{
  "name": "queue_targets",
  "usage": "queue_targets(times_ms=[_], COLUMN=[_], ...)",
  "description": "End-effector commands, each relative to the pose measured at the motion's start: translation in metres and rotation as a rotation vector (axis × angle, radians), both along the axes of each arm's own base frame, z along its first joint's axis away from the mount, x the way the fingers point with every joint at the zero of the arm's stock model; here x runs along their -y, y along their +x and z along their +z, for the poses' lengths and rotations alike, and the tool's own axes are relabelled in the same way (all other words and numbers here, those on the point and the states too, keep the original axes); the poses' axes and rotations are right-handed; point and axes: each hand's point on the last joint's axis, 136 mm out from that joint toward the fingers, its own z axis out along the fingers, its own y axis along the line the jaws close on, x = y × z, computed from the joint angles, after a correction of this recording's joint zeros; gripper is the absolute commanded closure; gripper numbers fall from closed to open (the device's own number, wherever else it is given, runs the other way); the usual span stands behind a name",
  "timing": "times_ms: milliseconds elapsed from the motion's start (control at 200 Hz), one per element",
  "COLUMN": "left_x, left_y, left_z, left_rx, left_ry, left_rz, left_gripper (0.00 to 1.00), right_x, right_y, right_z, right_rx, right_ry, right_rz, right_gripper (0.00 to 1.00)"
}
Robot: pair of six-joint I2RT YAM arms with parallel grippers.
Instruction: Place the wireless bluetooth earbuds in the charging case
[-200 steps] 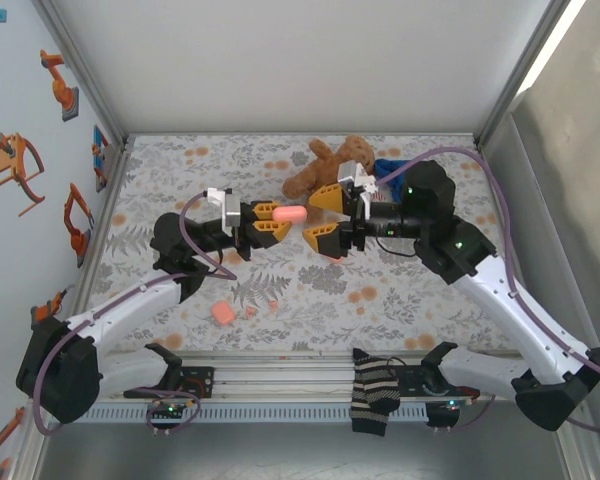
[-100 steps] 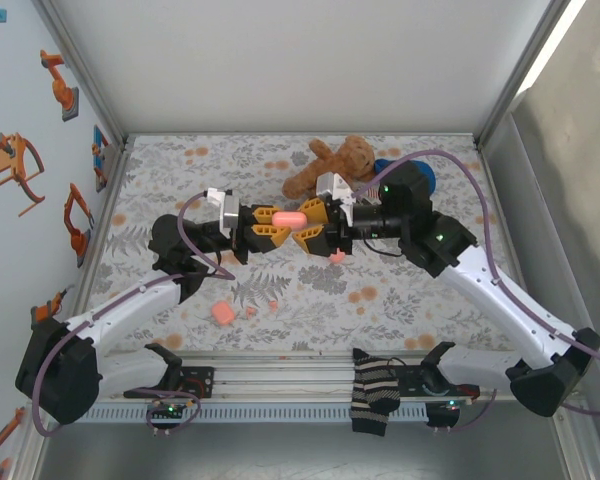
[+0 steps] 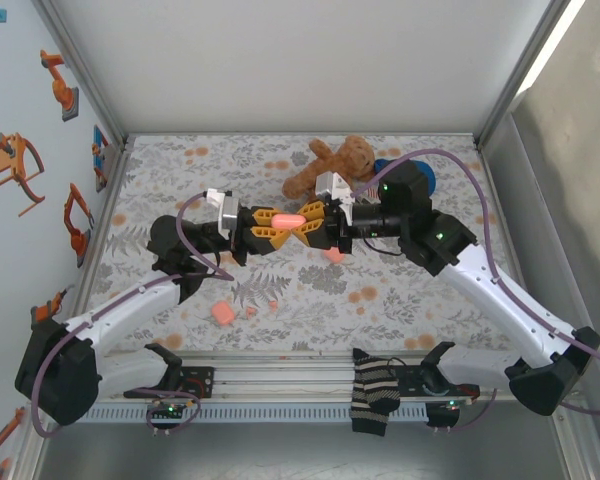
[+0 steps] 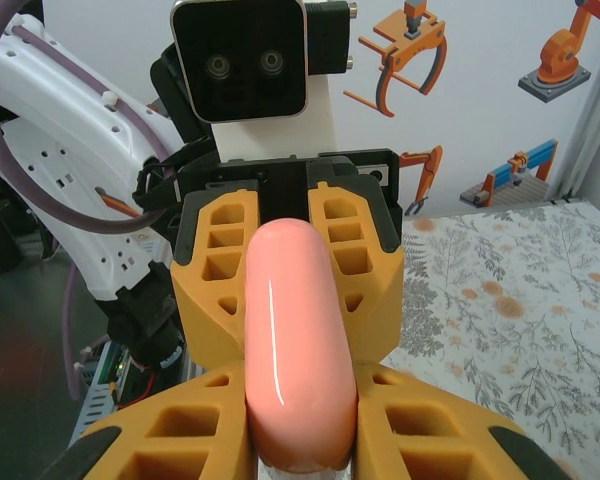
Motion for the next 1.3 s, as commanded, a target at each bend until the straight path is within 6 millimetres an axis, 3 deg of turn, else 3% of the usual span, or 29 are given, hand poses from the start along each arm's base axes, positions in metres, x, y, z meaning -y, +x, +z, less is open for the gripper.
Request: queue_targets(times_ms=[0,185,441,721,911,1292], left_x=[-0.003,-0.008,-0.036,-0.084,-0.112,-0.135], left_y=[-0.003,-0.004,-0.006,0.008,0.025,0.029], left_z=[0.007,-0.003,-0.026,-0.031,-0.046,-0.051], left_rx=[0.046,0.075,0.144,0.185,0.203,0.244], left_ry=[-0.009,0.056,0.204,0.275,0.384,0.478], left_rz=[0.022,0.093,0.309,0.652,0.845,0.962], left_gripper=[0.85,0.56,0.39,0.24,0.17,0.07], right_x=[0.002,0.006,0.008,0.005,0.002,-0.011], right_y=[-0.005,0.002,0.021,0.049,0.063,0.078], right_z=[0.019,0.012,-0.021,-0.093,-0.145,-0.227], right_rx=[0.016,0.012,-0.063,-0.262,-0.42,-0.656], right_ry=[0.04,0.017,-0.067,-0.221,-0.329,-0.482], right_rz=[-0.01,-0.071,-0.176,-0.303,-0.328,-0.298], right_gripper=[0.83,0.85,0.87,0.88,0.88,0.87])
